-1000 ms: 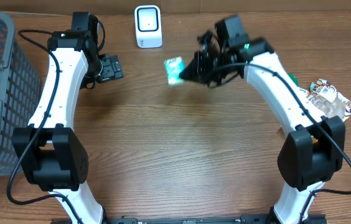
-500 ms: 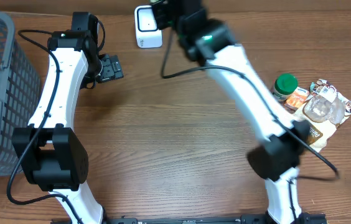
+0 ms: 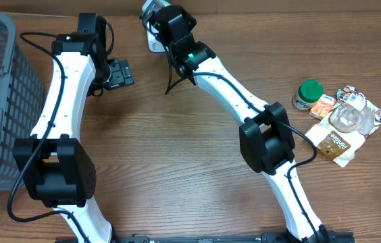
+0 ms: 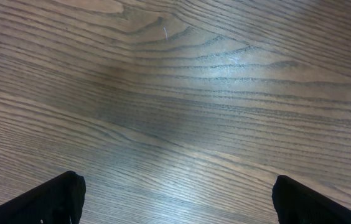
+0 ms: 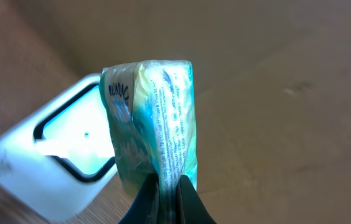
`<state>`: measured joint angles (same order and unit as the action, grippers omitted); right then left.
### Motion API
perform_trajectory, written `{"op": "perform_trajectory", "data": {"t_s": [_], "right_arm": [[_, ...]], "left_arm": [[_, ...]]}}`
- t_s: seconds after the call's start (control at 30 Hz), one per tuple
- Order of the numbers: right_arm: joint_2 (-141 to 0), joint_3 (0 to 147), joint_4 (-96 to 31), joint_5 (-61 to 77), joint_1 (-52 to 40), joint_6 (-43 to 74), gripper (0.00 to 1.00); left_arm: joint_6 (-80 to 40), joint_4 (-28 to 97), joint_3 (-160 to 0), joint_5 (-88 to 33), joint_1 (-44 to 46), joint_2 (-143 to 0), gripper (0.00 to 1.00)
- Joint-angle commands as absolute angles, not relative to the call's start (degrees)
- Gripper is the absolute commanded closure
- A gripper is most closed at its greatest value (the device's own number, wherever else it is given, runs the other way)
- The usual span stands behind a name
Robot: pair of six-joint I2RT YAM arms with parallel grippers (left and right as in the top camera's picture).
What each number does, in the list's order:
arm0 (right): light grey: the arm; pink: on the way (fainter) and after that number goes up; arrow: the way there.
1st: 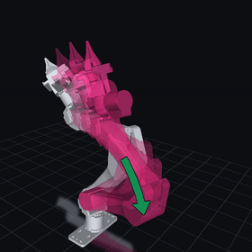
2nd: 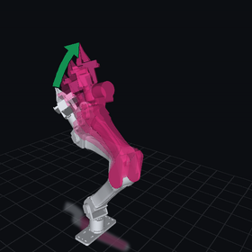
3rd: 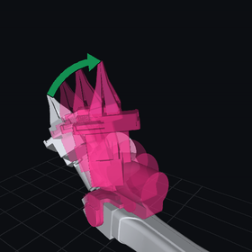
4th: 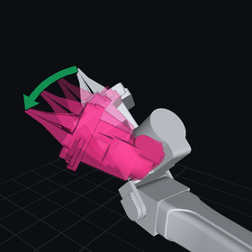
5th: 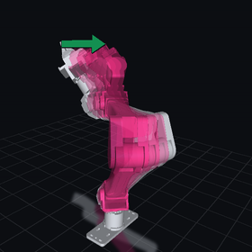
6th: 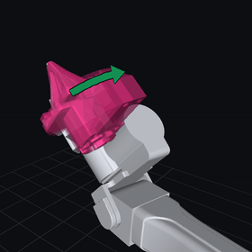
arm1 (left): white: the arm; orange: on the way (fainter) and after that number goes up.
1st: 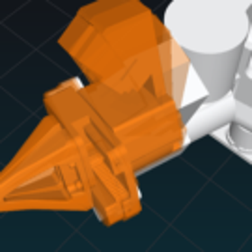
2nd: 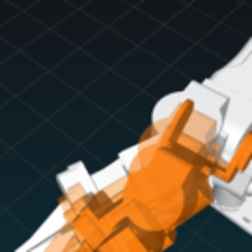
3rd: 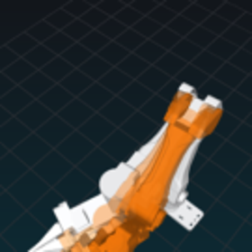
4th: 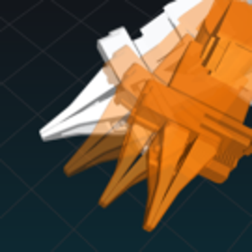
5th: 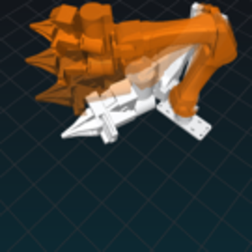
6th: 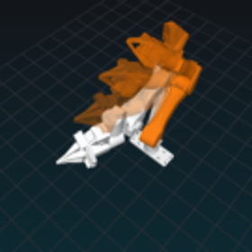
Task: Scan the item barcode
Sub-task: 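Hold the tissue pack in front of the scanner window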
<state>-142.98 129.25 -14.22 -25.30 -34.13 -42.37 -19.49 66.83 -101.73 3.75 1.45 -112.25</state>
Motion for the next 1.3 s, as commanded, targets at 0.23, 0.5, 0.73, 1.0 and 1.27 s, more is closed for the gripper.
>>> {"op": "perform_trajectory", "data": {"t_s": [0.23, 0.5, 0.73, 1.0, 1.27], "right_arm": [[-146.12, 128.97, -13.76, -22.83, -34.06, -52.77, 0.96], [-146.12, 128.97, -13.76, -22.83, -34.06, -52.75, 0.96], [-145.77, 128.97, -13.76, -22.83, -34.02, -52.16, 0.96], [-140.35, 128.97, -15.59, -18.0, -33.08, -42.37, 0.96], [-127.87, 129.03, -26.57, -9.21, -31.62, -27.92, 0.96]], "left_arm": [[-19.31, 66.83, -102.24, 4.47, 1.52, -112.42, 0.0], [-19.29, 66.83, -102.24, 4.47, 1.52, -112.42, 0.0], [-19.31, 66.83, -102.26, 4.47, 1.52, -112.42, 0.01], [-19.31, 66.83, -102.26, 4.47, 1.52, -112.42, 0.01], [-19.31, 66.83, -102.26, 4.45, 1.52, -112.42, 0.0]]}}
